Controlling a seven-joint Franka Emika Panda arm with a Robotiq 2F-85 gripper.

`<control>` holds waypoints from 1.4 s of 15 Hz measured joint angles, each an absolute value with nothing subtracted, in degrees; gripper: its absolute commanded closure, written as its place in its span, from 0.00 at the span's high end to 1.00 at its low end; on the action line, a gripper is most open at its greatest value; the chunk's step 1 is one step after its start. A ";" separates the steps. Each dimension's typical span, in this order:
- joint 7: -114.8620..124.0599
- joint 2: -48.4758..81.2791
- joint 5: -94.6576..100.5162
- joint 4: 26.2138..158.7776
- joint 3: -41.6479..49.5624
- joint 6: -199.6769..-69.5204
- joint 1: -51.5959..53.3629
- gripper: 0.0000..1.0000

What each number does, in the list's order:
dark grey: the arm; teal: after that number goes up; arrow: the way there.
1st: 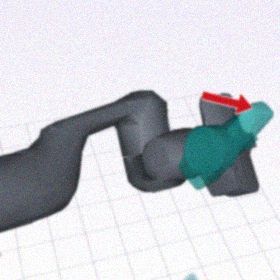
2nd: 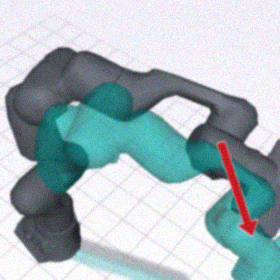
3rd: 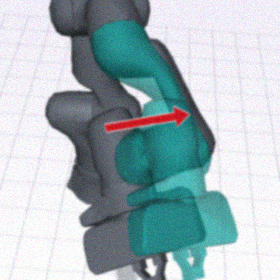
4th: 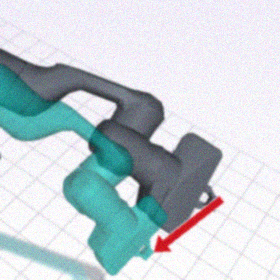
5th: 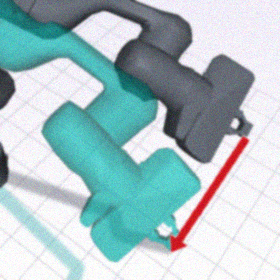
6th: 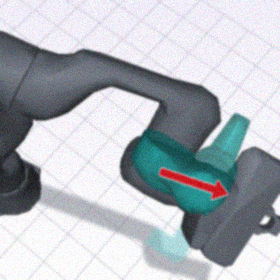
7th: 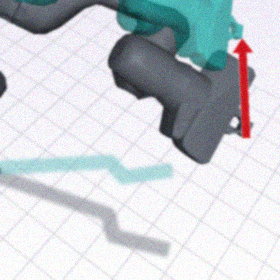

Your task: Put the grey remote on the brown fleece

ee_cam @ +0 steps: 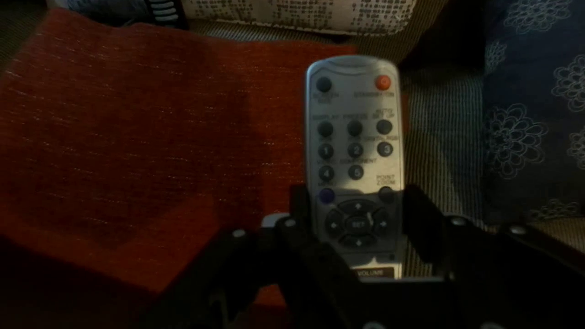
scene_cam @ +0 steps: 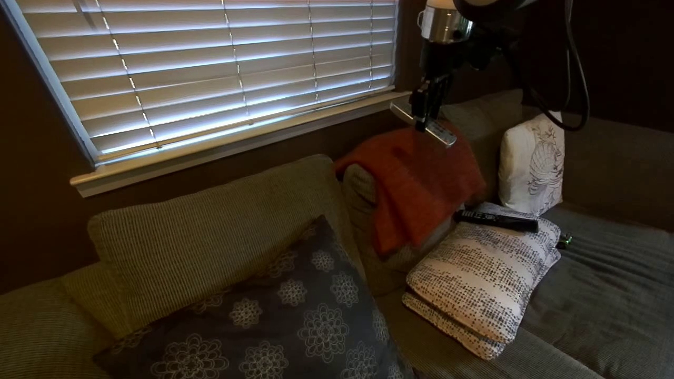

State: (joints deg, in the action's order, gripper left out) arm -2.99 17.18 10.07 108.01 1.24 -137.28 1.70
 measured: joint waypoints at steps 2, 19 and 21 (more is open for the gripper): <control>-2.98 18.32 10.06 104.95 1.32 -135.66 1.58 0.28; -2.43 44.91 10.21 65.03 2.10 -114.79 1.65 0.28; -2.77 47.88 10.21 60.91 2.10 -113.12 1.68 0.28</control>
